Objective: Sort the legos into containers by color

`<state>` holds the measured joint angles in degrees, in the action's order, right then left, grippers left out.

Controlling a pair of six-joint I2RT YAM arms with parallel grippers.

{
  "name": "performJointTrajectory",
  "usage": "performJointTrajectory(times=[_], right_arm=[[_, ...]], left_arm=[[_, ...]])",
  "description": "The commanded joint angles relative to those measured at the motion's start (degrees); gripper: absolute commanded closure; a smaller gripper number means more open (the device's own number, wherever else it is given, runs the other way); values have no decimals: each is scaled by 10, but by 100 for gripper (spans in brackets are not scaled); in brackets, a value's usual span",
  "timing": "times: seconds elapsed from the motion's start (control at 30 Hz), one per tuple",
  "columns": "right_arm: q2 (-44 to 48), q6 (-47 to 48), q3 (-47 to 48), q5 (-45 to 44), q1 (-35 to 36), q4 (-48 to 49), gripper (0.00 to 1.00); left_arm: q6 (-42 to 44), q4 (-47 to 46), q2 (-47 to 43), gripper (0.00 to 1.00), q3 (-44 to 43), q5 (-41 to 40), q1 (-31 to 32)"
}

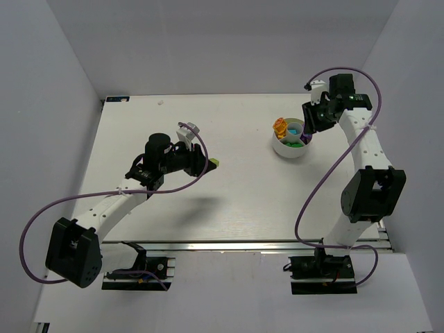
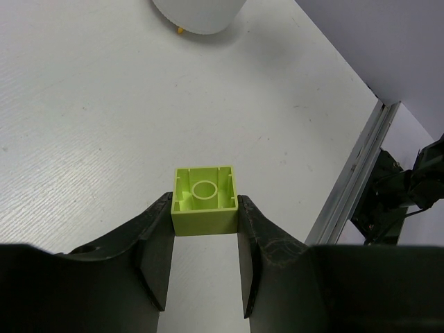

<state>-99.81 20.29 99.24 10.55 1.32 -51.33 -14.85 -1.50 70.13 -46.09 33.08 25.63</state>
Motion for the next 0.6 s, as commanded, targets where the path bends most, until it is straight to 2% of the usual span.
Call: performJointTrajectory(times=[0.0,0.57], right_arm=[[8,12,16,11,-5,-7,100],[8,12,16,24,-6,-10,100]], left_arm=[[9,-1,-20,100,0,11,-1],[11,0,-22,100,0,16,-1]])
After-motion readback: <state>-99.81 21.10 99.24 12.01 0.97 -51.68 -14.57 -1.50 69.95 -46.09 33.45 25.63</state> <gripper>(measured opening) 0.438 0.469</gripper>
